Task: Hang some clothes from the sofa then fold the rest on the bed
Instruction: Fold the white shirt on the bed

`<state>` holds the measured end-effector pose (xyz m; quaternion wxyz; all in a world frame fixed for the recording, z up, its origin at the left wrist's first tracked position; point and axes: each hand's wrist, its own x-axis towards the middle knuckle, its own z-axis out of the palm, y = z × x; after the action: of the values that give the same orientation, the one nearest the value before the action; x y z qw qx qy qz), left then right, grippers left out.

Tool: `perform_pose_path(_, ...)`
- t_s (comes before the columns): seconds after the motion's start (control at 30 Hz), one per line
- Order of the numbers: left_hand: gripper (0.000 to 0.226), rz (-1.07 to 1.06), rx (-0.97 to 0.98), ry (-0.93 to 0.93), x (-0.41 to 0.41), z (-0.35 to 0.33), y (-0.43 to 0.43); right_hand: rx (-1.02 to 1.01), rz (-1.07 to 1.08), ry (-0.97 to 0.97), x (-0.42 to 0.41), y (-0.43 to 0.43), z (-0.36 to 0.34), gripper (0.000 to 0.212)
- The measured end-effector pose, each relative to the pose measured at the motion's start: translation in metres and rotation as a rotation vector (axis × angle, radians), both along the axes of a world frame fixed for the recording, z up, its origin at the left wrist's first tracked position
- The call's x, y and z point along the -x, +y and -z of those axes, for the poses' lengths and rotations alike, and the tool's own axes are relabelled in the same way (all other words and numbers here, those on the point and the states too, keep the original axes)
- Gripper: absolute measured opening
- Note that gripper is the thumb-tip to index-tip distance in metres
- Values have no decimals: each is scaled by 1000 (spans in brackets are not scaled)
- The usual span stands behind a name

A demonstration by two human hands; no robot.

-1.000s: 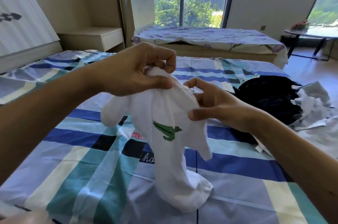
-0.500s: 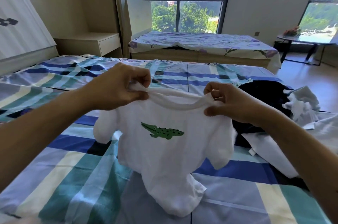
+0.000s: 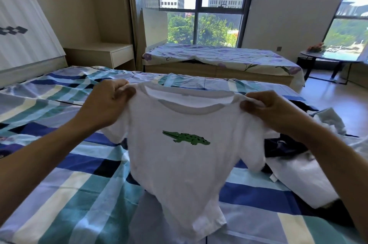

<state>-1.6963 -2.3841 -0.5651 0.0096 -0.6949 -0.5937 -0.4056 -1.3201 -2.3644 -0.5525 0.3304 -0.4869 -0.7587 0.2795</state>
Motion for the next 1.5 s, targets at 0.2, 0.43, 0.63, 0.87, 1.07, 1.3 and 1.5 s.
perform_pose_path(0.2,42,196,-190,40,11,-58,-47,117,-263,204,-22,-48,-61,31)
perform_pose_path(0.43,36,290,-143,151,9,-96,-24,133,-176,209,-20,-13,-49,32)
perform_pose_path(0.63,41,147,343,186,29,46,86,263,31,-74,12,85,102,34)
perform_pose_path(0.87,31,-60,422,285,52,145,130,156,193,-14,31,130,187,7)
perform_pose_path(1.07,29,-186,440,413,67,167,143,375,190,-216,31,147,207,55)
perform_pose_path(1.3,37,-206,519,574,39,178,139,593,230,-230,17,125,201,24)
perform_pose_path(1.5,44,217,376,564,-53,203,109,648,328,31,20,99,210,19)
